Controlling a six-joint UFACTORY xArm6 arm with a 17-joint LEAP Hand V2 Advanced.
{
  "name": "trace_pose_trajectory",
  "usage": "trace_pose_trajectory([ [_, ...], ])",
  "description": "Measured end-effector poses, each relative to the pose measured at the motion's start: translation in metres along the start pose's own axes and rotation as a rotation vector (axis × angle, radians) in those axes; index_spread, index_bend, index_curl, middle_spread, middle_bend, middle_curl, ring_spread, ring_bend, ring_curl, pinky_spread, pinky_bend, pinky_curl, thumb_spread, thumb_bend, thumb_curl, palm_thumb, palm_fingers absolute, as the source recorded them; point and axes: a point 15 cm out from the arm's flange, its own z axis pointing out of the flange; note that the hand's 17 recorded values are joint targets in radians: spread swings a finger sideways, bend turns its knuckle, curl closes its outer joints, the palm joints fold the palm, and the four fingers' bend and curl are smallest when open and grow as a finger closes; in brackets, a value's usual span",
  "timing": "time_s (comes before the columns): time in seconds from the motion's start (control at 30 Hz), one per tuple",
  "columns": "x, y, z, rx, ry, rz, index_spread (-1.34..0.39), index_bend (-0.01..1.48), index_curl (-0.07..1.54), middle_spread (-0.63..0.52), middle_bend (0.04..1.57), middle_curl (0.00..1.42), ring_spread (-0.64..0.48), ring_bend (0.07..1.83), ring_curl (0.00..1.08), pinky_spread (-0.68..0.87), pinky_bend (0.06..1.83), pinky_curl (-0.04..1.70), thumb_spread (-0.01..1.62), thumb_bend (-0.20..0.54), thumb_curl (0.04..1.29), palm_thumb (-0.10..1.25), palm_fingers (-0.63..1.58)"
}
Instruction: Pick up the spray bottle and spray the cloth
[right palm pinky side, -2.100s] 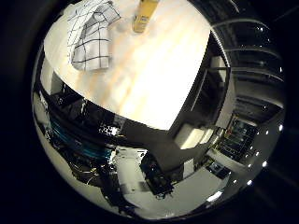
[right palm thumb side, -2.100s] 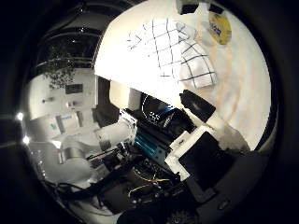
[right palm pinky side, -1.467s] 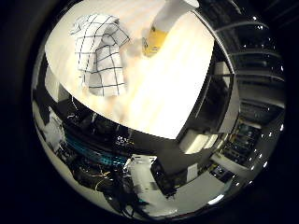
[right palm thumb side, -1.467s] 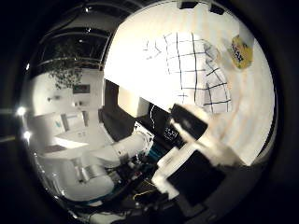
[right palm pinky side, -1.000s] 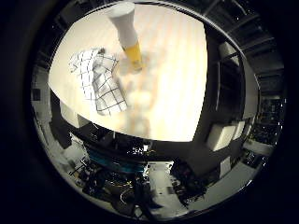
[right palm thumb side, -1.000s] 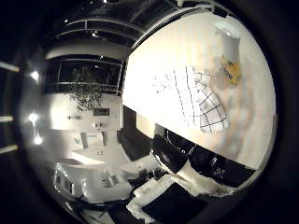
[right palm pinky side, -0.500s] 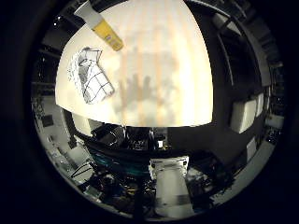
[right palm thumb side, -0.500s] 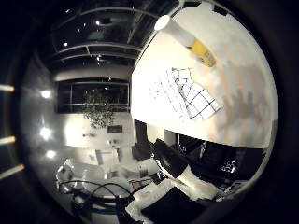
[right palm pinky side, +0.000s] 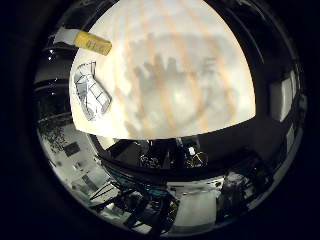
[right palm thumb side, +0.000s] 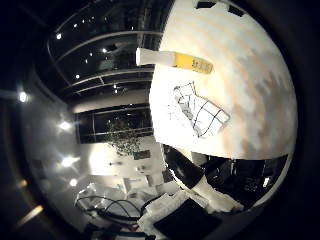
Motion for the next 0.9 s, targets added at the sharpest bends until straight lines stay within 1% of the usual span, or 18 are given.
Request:
trace_pose_trajectory([
  [0.17,-0.005,-0.013,0.014,0.037,-0.069,0.010,-0.16,0.14,0.24,0.23,0.19,0.31,0.26,0.35,0.27,0.43,0.50,0.32,1.12,-0.021,0.33,0.57,-0.03],
  [0.3,-0.021,-0.021,0.038,0.045,-0.149,0.023,-0.16,0.14,0.23,0.23,0.19,0.31,0.26,0.35,0.27,0.43,0.50,0.32,1.12,-0.021,0.33,0.57,-0.03],
  [0.4,-0.031,-0.038,0.048,0.060,-0.194,0.025,-0.16,0.14,0.23,0.23,0.19,0.31,0.26,0.36,0.27,0.43,0.50,0.31,1.12,-0.020,0.33,0.58,-0.02],
  [0.67,-0.044,-0.060,0.075,0.093,-0.267,0.010,-0.15,0.14,0.23,0.23,0.20,0.32,0.25,0.36,0.27,0.43,0.49,0.31,1.12,-0.024,0.33,0.57,-0.02],
  [0.9,-0.053,-0.064,0.100,0.052,-0.276,-0.004,-0.15,0.14,0.23,0.26,0.20,0.32,0.26,0.36,0.27,0.43,0.49,0.31,1.06,-0.027,0.31,0.54,-0.02],
])
